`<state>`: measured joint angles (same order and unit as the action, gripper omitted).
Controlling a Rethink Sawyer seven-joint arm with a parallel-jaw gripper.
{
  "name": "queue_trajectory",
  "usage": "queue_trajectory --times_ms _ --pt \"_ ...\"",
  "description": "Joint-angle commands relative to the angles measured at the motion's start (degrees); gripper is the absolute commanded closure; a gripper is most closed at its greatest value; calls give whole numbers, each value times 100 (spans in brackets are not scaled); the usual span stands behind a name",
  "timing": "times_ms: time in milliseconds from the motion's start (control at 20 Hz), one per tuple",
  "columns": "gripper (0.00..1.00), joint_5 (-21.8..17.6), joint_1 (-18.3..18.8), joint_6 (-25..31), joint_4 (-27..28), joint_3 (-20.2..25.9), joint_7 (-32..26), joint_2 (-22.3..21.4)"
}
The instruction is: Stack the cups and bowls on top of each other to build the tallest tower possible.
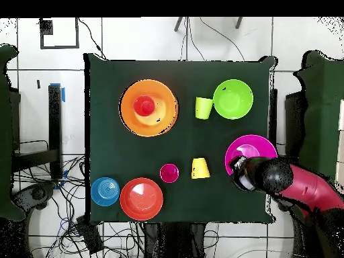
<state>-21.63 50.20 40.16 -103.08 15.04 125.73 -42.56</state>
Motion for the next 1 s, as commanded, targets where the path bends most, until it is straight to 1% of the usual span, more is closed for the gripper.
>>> queue_trajectory --times_ms 50,200,400,850,1000 --pt "0 -604 87 759 500 1014 -2376 498" --pt "0 -589 168 916 576 1163 -2664 599" --pt "0 -535 166 1024 635 1205 -2761 601" --pt "0 -508 38 1260 1074 1231 -2824 917" --pt "0 -589 17 1187 1191 1228 -2821 1066"
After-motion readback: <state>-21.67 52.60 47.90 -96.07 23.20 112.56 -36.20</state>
